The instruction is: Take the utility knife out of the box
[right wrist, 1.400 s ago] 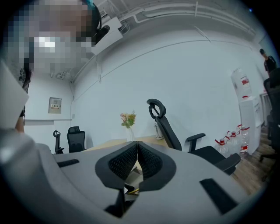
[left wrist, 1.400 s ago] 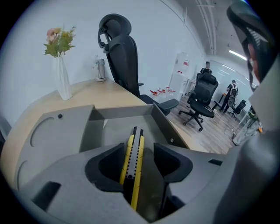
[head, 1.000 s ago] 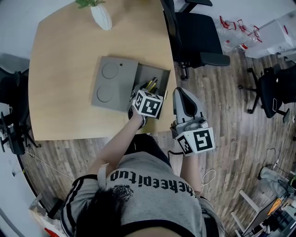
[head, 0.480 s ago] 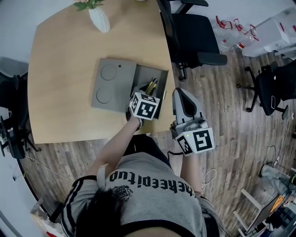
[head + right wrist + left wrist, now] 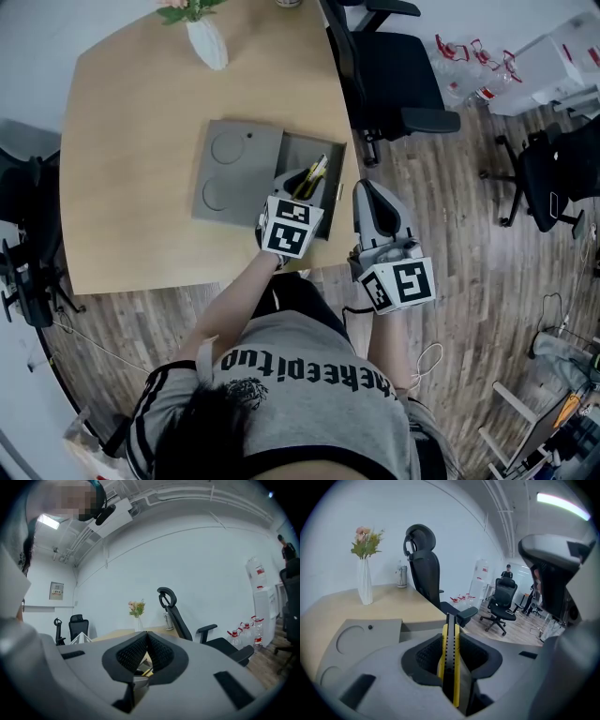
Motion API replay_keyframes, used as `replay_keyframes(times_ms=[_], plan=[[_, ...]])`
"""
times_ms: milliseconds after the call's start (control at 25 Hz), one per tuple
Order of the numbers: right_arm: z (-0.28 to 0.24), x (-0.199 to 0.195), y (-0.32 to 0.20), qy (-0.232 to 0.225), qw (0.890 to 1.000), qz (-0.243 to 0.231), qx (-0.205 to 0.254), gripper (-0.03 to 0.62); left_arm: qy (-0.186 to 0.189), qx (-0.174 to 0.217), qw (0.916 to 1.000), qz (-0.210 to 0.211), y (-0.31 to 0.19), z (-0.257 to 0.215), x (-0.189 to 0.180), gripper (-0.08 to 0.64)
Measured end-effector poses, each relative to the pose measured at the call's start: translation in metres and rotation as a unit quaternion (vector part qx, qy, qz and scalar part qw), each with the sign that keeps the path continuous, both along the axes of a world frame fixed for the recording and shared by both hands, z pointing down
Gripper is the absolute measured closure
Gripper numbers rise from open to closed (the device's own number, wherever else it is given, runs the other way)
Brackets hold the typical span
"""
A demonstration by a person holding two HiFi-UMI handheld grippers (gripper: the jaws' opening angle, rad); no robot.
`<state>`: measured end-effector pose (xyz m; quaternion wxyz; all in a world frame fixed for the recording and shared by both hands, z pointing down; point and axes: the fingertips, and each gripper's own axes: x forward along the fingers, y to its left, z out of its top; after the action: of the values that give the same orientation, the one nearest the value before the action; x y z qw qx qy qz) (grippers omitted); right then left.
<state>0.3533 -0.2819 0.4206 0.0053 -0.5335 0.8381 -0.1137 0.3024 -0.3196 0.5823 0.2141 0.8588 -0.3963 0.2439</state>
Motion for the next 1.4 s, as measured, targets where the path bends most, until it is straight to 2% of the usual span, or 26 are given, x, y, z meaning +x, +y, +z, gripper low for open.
replay_keyframes(times_ms=[160,360,640,1400], plan=[[0.001,-0.004,0.005,0.004,1.000,0.007,-0.001,0.584,0.033,0.035,0.9987,0.016,0.004,-0.030,0.000,0.434],[-0.001,-0.012,0.014,0.011,1.000,0.016,0.001,0.586,0.068,0.088,0.9932,0.034,0.011,-0.068,-0.006,0.434],[-0.008,-0.025,0.032,0.018,0.999,0.041,0.005,0.586,0.120,0.122,0.9836,0.055,0.027,-0.119,-0.020,0.434],[-0.042,-0.069,0.088,0.056,0.989,0.131,0.026,0.586,0.171,0.196,0.9568,0.130,0.076,-0.192,-0.084,0.434]])
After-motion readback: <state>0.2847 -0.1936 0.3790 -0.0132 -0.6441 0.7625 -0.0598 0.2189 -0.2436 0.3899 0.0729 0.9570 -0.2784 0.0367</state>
